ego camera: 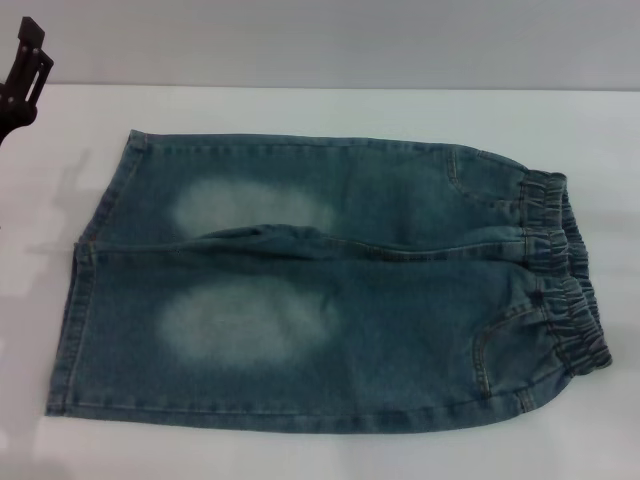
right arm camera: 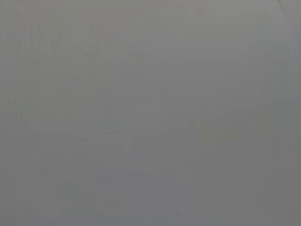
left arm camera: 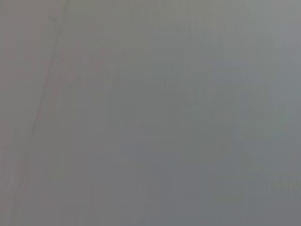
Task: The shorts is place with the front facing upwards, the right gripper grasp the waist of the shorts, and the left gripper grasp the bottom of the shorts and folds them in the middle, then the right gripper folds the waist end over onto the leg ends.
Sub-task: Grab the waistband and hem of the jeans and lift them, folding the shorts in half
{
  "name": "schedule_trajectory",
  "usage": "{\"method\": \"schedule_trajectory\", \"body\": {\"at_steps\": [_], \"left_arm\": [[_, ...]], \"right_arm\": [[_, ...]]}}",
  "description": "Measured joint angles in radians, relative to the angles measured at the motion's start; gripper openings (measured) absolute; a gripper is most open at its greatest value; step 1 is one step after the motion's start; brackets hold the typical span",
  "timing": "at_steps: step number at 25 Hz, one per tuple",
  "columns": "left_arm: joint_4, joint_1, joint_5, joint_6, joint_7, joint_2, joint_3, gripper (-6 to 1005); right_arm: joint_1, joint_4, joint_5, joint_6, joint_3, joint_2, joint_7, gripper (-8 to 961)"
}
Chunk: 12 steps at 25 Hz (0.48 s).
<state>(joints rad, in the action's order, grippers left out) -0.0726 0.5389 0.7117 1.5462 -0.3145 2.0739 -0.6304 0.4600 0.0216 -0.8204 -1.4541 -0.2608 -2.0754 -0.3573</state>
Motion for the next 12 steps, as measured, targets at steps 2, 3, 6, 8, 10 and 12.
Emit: {"method": "schedule_trajectory", "body": {"at_steps": [2, 3, 6, 8, 10, 12], "left_arm": [[0.001, 0.004, 0.000, -0.001, 0.000, 0.000, 0.000, 828], [0.001, 0.005, 0.000, -0.001, 0.000, -0.001, 0.000, 828], [0.002, 0.006, 0.000, -0.002, 0.000, -0.001, 0.000, 827], [0.002, 0.007, 0.000, -0.003, 0.000, -0.001, 0.002, 826], [0.001, 0.007, 0.000, -0.005, 0.000, -0.001, 0.012, 826], [-0.006, 0.008, 0.002, -0.013, -0.002, 0.000, 0.056, 825]], "right_arm": [[0.000, 0.000, 0.001, 0.000, 0.000, 0.000, 0.000, 516], [0.000, 0.000, 0.001, 0.000, 0.000, 0.000, 0.000, 515], [-0.002, 0.000, 0.003, 0.000, 0.007, 0.000, -0.004, 516], [-0.003, -0.001, 0.003, 0.000, 0.016, 0.000, -0.007, 516], [-0.003, -0.002, 0.003, 0.000, 0.023, 0.000, -0.008, 515], [-0.003, -0.004, 0.003, 0.000, 0.026, 0.000, -0.008, 515]]}}
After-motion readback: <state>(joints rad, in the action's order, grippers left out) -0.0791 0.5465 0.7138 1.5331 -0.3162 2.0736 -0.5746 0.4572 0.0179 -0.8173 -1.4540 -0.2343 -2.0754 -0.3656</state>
